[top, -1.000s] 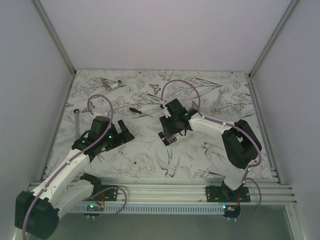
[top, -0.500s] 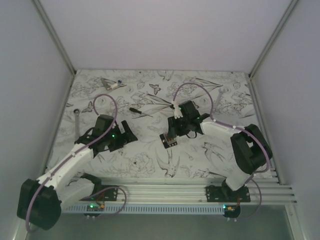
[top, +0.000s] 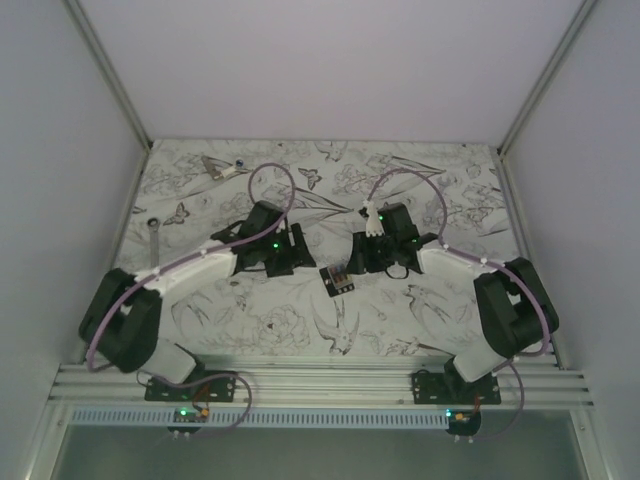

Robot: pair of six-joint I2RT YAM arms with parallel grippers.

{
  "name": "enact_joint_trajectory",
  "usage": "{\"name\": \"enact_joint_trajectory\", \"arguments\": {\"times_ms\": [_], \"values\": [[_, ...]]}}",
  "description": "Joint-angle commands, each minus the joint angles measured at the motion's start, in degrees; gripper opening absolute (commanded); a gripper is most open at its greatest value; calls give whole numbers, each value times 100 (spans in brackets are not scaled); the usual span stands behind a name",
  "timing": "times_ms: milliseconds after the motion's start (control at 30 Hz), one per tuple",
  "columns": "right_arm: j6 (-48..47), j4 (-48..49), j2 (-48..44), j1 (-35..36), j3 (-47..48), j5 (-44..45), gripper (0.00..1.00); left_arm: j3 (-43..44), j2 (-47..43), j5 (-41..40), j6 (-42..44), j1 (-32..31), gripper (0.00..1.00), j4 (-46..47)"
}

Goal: Snap on the fuse box
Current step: Close the fuse box cover on the fuse box base.

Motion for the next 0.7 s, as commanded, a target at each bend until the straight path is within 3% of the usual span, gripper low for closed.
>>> {"name": "enact_joint_trajectory", "arguments": {"times_ms": [0, 367, 667], "values": [[136, 405, 67, -51, -89, -349, 44, 484, 698, 128, -37, -206, 67, 71], [579, 801, 477, -212, -848, -650, 31, 1288, 1994, 455, -3, -555, 59, 74], [511, 472, 681, -206, -1020, -55, 26, 1430, 2367, 565, 35, -684, 49, 69]]}}
